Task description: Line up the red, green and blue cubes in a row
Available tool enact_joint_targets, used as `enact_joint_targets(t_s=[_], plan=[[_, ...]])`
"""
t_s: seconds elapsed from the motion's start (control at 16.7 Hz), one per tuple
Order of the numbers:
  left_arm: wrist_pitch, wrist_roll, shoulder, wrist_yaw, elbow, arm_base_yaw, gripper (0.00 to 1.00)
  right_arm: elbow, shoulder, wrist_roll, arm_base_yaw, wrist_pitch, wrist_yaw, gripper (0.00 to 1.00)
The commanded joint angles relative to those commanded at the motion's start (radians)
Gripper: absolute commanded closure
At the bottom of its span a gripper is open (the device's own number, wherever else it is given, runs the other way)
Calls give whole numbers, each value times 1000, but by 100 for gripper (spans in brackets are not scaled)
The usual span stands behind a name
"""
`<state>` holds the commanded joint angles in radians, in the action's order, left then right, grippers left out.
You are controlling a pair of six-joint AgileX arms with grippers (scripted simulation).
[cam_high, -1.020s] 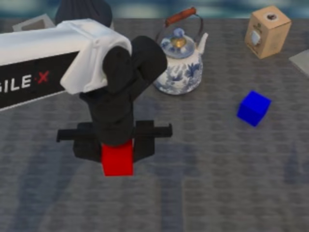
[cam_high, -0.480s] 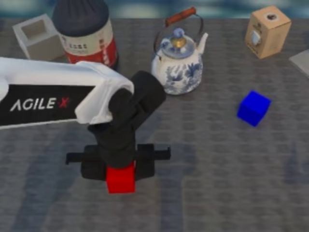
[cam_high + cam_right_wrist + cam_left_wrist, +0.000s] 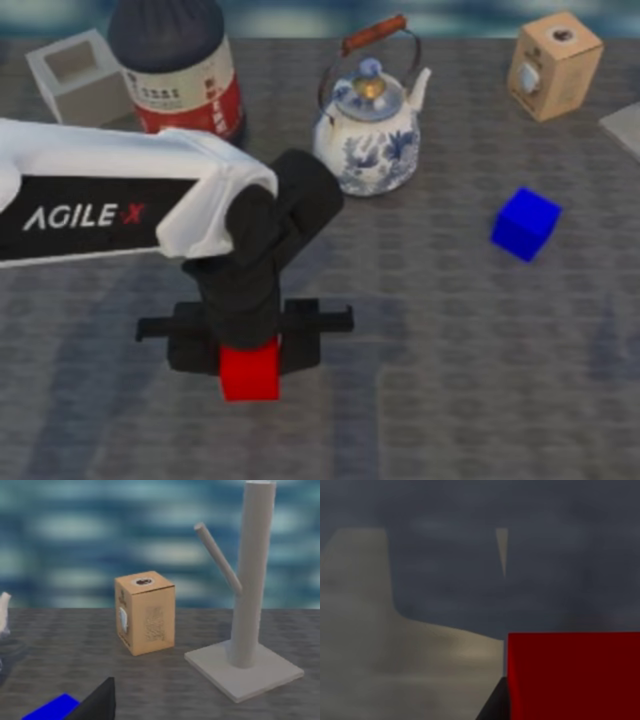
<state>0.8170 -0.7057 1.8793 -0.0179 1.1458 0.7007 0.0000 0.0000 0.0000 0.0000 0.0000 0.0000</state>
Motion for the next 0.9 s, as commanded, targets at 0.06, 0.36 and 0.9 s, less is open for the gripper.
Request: enact_joint_targets(t_s=[0.06, 0.36, 0.9], plan=[[0, 0, 0, 0, 0, 0, 62, 0, 0, 0, 0, 0, 0, 0], [0, 0, 0, 0, 0, 0, 25, 0, 0, 0, 0, 0, 0, 0], [0, 0, 0, 0, 0, 0, 0, 0, 0, 0, 0, 0, 0, 0]])
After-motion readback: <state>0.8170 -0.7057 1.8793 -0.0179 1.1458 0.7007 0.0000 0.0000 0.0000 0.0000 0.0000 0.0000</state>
